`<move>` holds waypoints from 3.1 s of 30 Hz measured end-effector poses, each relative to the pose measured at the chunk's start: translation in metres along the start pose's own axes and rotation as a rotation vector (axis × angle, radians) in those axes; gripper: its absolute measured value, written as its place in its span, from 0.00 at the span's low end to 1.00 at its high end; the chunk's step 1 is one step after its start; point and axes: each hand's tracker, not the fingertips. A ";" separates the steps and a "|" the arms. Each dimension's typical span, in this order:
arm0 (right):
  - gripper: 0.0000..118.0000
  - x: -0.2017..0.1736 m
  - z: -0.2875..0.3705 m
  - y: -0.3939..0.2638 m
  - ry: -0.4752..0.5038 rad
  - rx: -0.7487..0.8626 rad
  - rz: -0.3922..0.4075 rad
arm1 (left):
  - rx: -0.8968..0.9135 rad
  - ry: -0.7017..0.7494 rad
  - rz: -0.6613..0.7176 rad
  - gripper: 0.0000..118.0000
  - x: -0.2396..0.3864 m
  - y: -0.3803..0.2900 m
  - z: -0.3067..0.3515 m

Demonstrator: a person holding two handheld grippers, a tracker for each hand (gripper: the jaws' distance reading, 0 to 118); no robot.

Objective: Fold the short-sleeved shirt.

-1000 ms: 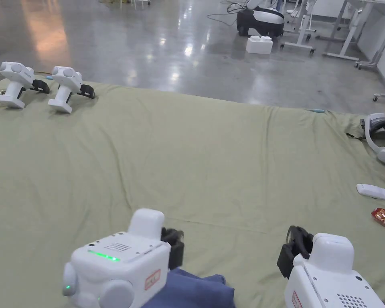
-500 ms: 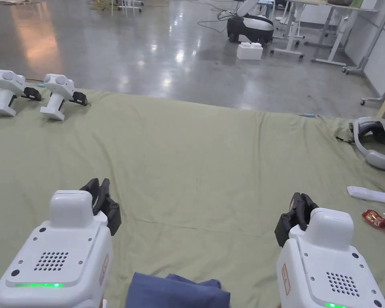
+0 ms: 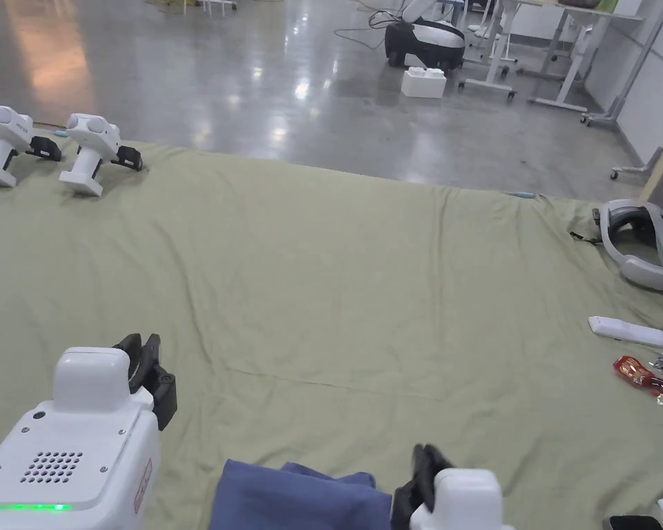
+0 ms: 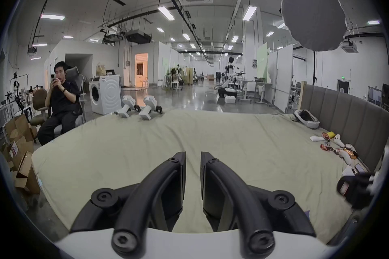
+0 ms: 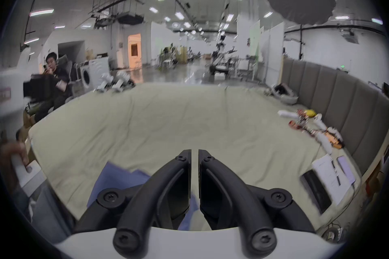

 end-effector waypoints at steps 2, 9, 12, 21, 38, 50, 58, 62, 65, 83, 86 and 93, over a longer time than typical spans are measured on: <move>0.07 -0.012 -0.008 -0.017 0.030 -0.041 -0.003 | -0.019 0.001 0.002 0.16 -0.004 -0.007 0.004; 0.07 -0.026 -0.037 -0.062 0.071 -0.198 -0.011 | -0.132 -0.080 0.071 0.16 -0.024 -0.032 0.013; 0.07 -0.028 -0.048 -0.075 0.033 -0.203 -0.004 | -0.175 -0.120 0.105 0.21 -0.031 -0.044 0.016; 0.07 -0.024 -0.069 -0.079 -0.012 -0.181 -0.028 | -0.423 -0.389 0.252 0.62 -0.040 -0.070 0.000; 0.07 -0.011 -0.072 -0.084 0.035 -0.186 -0.049 | -0.963 -0.727 0.651 0.64 -0.035 -0.152 -0.098; 0.07 -0.010 -0.074 -0.085 0.036 -0.191 -0.047 | -1.005 -0.832 0.762 0.32 -0.011 -0.169 -0.120; 0.07 -0.017 -0.074 -0.084 0.027 -0.187 0.001 | -0.949 -0.872 0.797 0.22 -0.017 -0.161 -0.105; 0.07 -0.018 -0.063 -0.059 0.032 -0.142 0.009 | -0.918 -0.910 0.775 0.22 -0.023 -0.142 -0.102; 0.07 -0.011 -0.060 -0.030 0.018 -0.074 0.020 | -0.895 -0.914 0.772 0.22 -0.046 -0.120 -0.103; 0.07 0.077 -0.064 0.114 -0.130 0.170 0.036 | -0.810 -0.512 0.555 0.22 -0.270 0.016 -0.101; 0.07 0.082 -0.062 0.117 -0.138 0.180 0.028 | -0.833 -0.394 0.520 0.22 -0.311 0.039 -0.094; 0.07 0.083 -0.060 0.107 -0.133 0.162 0.023 | -0.959 -0.177 0.484 0.22 -0.396 0.024 -0.117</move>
